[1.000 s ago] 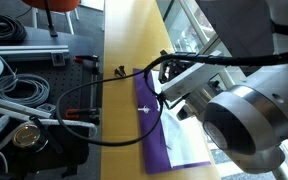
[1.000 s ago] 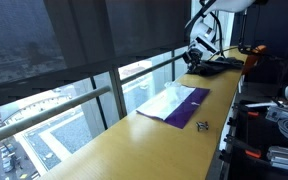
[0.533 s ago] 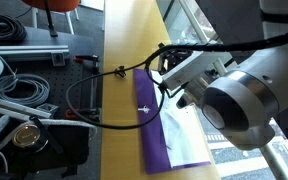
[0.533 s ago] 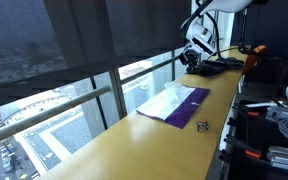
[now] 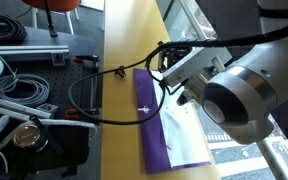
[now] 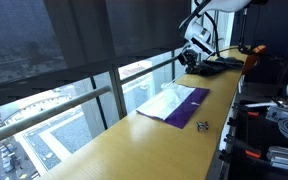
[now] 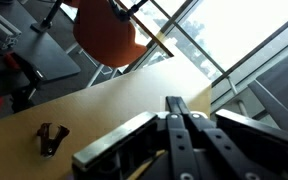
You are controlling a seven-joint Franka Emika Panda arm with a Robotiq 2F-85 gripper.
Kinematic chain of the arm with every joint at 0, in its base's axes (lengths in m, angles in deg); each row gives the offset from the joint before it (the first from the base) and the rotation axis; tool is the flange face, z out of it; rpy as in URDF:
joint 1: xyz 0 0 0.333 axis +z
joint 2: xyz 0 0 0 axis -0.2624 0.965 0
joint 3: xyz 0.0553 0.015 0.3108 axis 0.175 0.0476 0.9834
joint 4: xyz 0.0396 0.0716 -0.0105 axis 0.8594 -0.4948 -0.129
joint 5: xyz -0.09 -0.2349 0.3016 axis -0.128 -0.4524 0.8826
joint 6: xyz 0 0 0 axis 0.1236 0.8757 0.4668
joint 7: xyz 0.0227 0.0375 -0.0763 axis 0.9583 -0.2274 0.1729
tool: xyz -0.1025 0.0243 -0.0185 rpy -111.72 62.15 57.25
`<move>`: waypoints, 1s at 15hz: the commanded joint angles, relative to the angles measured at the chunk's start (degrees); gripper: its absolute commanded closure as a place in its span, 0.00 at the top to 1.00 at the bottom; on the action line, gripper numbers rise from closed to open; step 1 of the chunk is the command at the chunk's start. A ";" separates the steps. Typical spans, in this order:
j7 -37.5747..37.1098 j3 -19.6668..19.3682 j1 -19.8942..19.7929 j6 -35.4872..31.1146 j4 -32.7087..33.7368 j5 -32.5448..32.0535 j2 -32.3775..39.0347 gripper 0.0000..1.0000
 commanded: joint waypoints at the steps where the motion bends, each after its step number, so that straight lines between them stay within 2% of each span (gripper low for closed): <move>1: 0.42 -0.44 -1.02 -0.16 -1.18 -1.69 -2.22 0.00; 4: 0.69 -0.73 -1.80 -0.26 -1.50 -2.86 -3.06 0.00; 15: 0.35 0.73 0.68 -1.79 -2.28 -1.93 -3.21 0.00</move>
